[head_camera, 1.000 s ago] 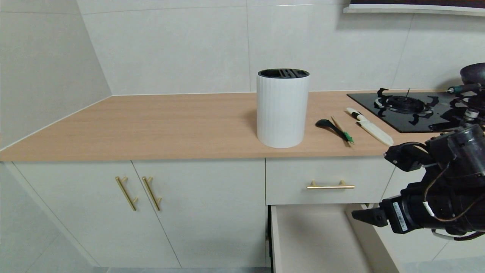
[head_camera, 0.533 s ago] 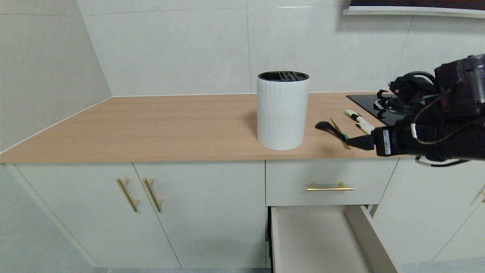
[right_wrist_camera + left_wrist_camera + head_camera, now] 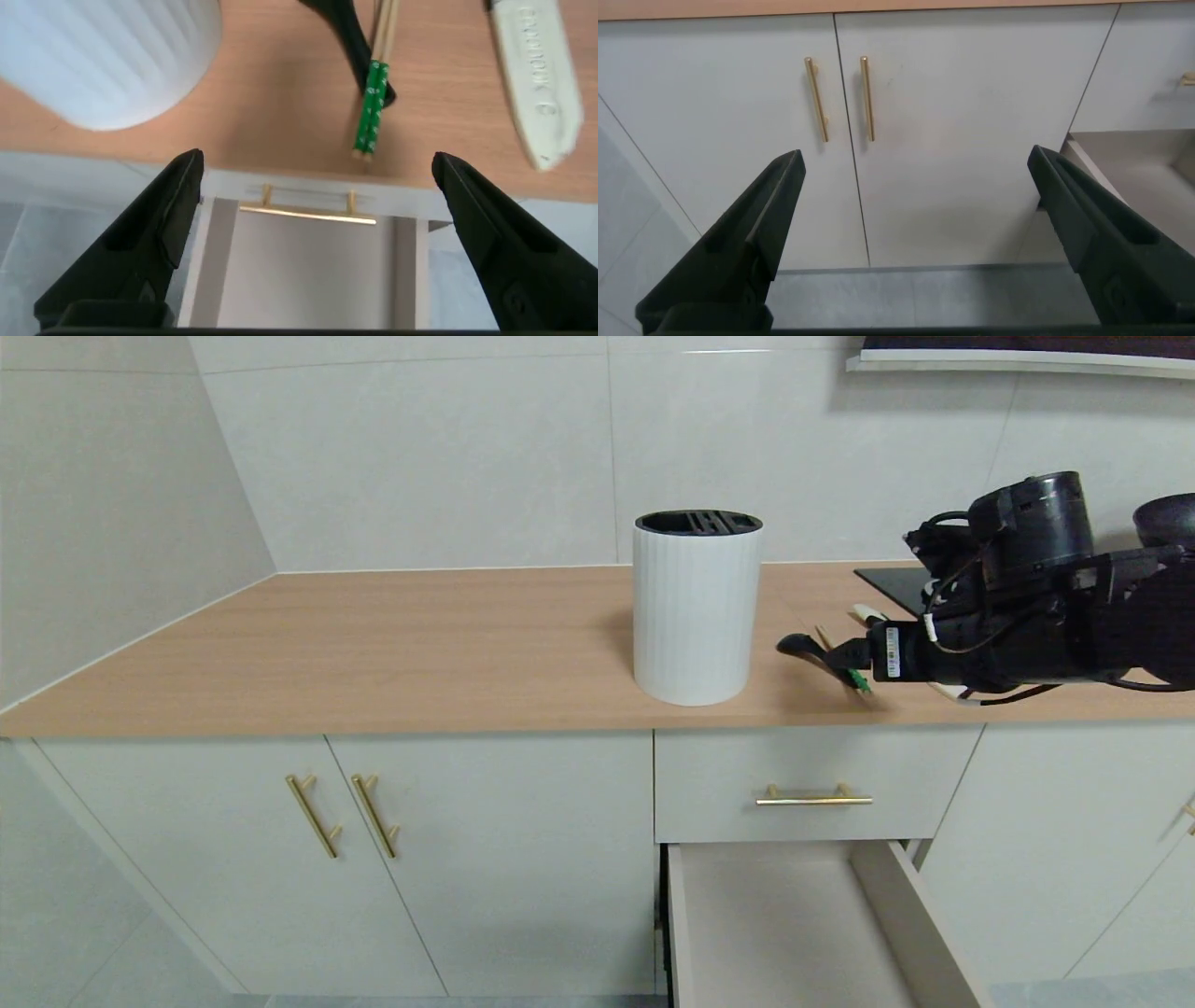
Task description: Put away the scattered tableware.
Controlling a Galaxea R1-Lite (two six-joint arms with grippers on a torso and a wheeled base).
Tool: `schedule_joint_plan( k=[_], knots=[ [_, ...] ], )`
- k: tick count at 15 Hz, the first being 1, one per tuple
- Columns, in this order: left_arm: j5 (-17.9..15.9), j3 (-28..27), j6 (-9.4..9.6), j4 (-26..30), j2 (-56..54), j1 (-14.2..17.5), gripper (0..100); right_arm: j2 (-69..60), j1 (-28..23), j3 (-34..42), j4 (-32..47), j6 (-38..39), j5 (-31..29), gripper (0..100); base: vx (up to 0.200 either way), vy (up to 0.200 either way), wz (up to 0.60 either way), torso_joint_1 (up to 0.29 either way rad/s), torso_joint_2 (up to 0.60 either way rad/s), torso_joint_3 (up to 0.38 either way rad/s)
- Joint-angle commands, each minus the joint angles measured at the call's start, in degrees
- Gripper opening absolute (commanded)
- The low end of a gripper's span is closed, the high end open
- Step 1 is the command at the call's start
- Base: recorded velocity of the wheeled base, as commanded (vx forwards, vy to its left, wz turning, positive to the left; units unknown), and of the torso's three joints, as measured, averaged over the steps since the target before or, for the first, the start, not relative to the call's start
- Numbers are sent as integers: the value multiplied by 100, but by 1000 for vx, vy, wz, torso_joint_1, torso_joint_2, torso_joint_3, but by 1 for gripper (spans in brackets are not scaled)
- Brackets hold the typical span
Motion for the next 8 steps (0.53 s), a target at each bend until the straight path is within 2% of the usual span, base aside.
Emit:
schedule_joint_plan(
  k=[1, 4, 8],
  knots=[
    [0, 1, -4, 2, 5, 1, 100, 451, -56, -203, 28, 17, -32, 100, 0, 0, 0, 0, 0, 0],
    [0, 1, -4, 2, 5, 1, 100, 934, -92, -441, 1, 61, -507, 100, 0, 0, 0, 0, 0, 0],
    [0, 1, -4, 2, 5, 1, 100, 1189, -180, -573, 1, 175, -507, 100, 0, 0, 0, 0, 0, 0]
  ],
)
